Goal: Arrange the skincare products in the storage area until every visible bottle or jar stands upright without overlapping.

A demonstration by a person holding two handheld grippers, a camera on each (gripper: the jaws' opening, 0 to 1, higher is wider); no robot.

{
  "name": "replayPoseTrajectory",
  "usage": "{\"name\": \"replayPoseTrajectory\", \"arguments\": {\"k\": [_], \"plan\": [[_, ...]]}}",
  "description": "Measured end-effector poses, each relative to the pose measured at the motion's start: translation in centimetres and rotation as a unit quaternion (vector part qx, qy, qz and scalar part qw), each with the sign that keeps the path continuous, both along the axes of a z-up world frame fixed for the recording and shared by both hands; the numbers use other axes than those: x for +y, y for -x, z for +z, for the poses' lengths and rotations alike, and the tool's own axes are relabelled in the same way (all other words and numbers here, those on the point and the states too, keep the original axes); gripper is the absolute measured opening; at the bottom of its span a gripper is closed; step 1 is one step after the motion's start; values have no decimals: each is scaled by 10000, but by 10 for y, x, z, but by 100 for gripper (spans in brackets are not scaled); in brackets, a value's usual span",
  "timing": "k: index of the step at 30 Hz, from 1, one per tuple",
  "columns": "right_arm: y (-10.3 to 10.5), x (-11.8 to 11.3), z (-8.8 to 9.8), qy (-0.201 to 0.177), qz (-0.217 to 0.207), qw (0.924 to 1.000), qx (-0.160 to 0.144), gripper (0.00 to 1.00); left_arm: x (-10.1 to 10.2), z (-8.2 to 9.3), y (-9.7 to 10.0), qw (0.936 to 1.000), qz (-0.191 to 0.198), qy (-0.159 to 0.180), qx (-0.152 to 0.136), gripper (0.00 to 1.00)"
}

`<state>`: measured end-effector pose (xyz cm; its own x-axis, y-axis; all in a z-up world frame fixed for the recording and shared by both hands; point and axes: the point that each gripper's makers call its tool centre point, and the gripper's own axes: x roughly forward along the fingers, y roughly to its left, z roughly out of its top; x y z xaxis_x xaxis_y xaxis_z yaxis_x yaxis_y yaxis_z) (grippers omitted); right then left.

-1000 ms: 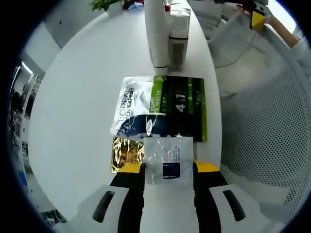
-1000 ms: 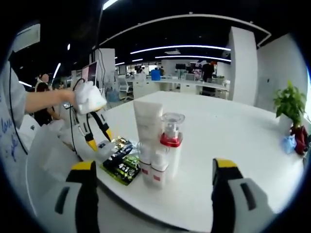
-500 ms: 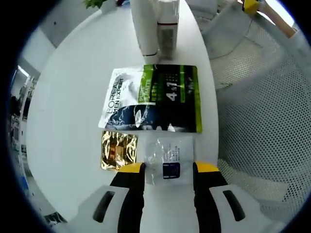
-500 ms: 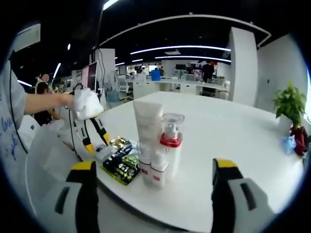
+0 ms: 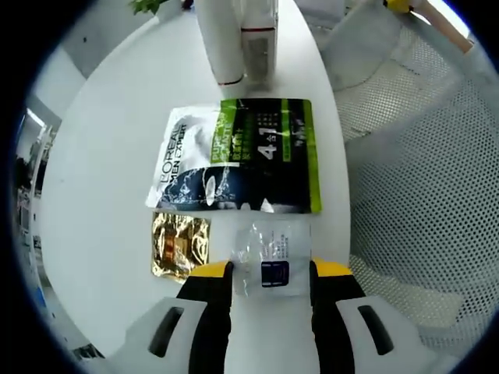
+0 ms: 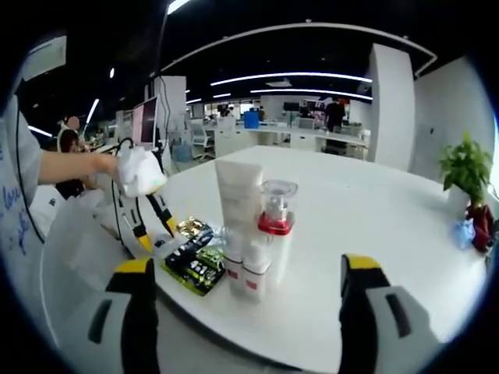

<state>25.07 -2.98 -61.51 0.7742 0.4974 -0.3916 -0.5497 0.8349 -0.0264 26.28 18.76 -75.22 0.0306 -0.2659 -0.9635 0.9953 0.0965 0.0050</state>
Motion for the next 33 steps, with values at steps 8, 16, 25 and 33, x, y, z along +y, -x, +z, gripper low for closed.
{"name": "replayPoseTrajectory", "arguments": {"k": [8, 16, 25, 33], "plan": [[0, 1, 0, 10, 27, 10000, 11, 99, -3, 0, -2, 10000, -43, 57, -14, 37], [0, 1, -1, 17, 31, 10000, 11, 99, -4, 0, -5, 10000, -42, 78, -7, 37], [0, 1, -1, 38, 39, 10000, 7, 98, -5, 0, -6, 9999, -90, 100, -40, 37], [1, 1, -3, 77, 69, 9999, 21, 98, -5, 1, -9, 9997, -65, 165, -158, 40]]}}
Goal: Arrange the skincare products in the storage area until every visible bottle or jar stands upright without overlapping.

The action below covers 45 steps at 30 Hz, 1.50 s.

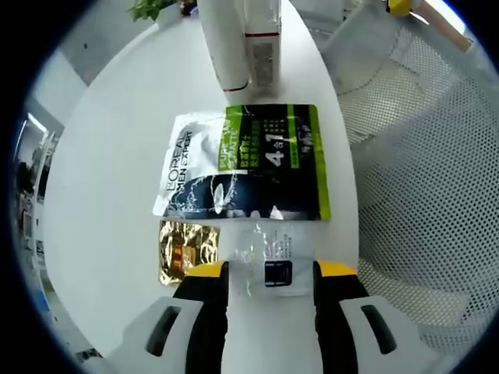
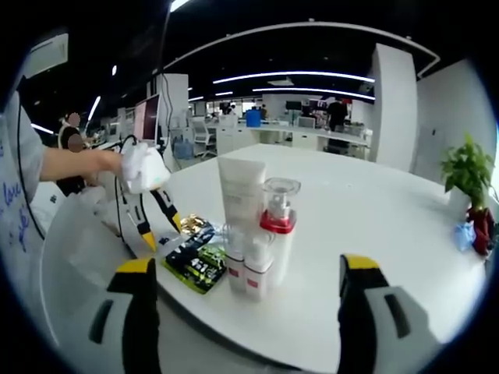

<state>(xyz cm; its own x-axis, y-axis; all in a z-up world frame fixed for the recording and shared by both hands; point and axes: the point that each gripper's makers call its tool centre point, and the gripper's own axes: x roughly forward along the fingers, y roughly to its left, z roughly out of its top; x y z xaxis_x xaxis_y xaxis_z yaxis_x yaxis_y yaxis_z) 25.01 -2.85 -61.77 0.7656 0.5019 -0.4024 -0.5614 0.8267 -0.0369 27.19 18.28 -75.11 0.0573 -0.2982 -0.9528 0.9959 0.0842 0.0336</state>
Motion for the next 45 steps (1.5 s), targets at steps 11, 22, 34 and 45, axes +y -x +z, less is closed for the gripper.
{"name": "replayPoseTrajectory", "arguments": {"k": [11, 22, 34, 45], "plan": [[2, 4, -3, 65, 98, 9999, 53, 98, 0, 9, 0, 9996, 160, 187, -169, 40], [2, 2, -2, 77, 45, 10000, 40, 99, -11, 41, 5, 9891, 882, 1156, -215, 40], [2, 2, -1, 84, 45, 10000, 14, 99, -11, 86, 1, 9517, 1940, 2255, -756, 48], [1, 1, 0, -3, 38, 10000, 16, 99, -11, 107, 11, 9340, 2209, 2578, -1112, 64]]}}
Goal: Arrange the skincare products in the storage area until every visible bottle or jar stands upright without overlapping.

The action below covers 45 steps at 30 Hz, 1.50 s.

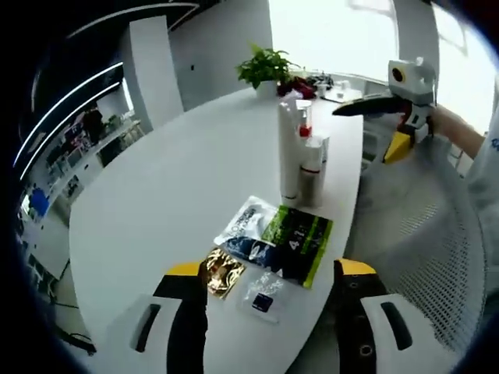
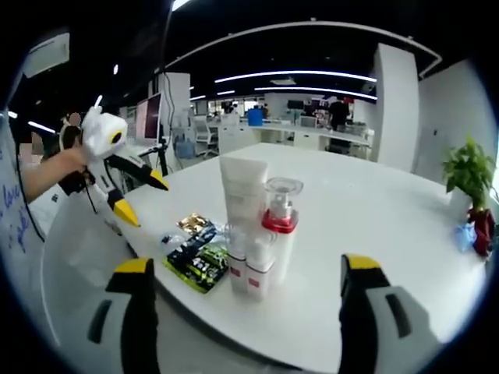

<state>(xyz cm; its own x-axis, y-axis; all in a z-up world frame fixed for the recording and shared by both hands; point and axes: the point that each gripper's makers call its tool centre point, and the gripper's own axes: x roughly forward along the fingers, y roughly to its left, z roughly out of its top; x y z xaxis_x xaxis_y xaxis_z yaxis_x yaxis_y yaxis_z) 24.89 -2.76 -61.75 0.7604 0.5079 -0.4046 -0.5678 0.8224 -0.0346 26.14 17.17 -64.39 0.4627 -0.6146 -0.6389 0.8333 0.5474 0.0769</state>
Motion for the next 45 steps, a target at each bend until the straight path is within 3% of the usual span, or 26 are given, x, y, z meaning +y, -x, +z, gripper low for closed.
{"name": "replayPoseTrajectory", "arguments": {"k": [15, 23, 36, 45], "plan": [[2, 0, -8, 401, 119, 9991, 50, 99, 10, 18, 13, 9964, 633, 447, -348, 78], [2, 1, -5, 219, 100, 9997, 47, 99, 19, 19, 19, 9929, 975, 508, -462, 81], [3, 3, -4, 152, 128, 9998, 38, 99, 18, 15, 29, 9874, 1286, 843, -382, 86], [3, 3, -5, 190, 115, 9997, 74, 99, 17, 23, 23, 9817, 1410, 1099, -653, 95]]}}
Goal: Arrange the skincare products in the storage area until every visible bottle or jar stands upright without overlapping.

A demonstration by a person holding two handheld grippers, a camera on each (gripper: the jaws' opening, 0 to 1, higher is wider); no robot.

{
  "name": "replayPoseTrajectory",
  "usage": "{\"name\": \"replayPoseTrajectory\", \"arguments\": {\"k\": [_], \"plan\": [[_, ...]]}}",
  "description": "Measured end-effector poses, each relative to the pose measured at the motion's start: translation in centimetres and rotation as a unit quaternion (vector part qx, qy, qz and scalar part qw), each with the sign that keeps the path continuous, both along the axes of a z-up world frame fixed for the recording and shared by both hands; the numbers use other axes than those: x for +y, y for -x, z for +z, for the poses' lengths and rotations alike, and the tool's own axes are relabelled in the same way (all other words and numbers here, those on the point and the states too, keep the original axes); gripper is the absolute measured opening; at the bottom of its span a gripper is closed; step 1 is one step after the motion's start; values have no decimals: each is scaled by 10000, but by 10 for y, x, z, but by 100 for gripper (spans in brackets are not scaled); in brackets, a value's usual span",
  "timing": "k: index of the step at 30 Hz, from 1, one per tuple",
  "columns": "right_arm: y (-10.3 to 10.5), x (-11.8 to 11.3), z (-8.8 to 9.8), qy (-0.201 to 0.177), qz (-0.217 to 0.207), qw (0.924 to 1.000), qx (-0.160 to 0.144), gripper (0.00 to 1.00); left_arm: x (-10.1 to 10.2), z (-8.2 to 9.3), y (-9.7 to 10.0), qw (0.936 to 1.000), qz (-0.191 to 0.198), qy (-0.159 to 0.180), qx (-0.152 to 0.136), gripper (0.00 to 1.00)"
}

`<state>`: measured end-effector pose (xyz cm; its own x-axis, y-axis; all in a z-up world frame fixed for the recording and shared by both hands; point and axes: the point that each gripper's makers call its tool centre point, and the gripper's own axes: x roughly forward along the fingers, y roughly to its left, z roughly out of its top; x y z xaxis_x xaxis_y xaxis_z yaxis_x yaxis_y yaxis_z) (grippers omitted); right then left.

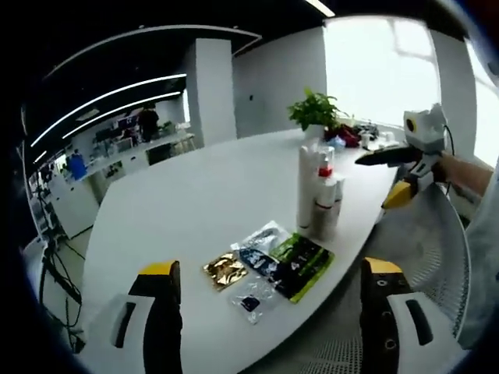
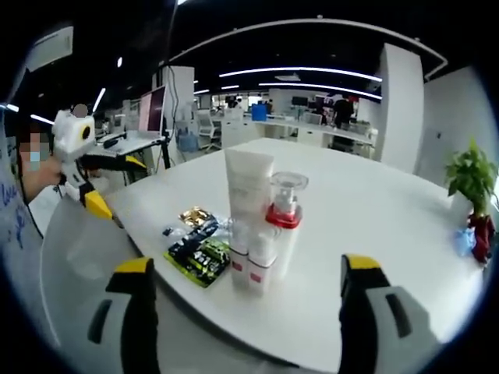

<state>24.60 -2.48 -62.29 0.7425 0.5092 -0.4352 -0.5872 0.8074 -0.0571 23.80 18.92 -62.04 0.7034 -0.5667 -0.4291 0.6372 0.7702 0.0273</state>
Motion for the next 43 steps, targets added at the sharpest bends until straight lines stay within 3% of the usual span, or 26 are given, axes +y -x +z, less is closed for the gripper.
{"name": "replayPoseTrajectory", "arguments": {"k": [4, 17, 23, 43], "plan": [[-1, -1, 0, 8, -38, 10000, 9, 99, -3, -1, 3, 9999, -98, 75, 10, 97], [-1, -1, -1, 110, -57, 9999, 6, 99, 5, 6, -2, 9992, 261, 227, -217, 97], [-1, 2, 4, 156, -11, 9997, -190, 99, 6, 7, -2, 9989, 289, 282, -218, 97], [-4, 8, 20, -529, -126, 9982, -255, 100, 2, 6, 0, 9993, 230, 240, -174, 97]]}}
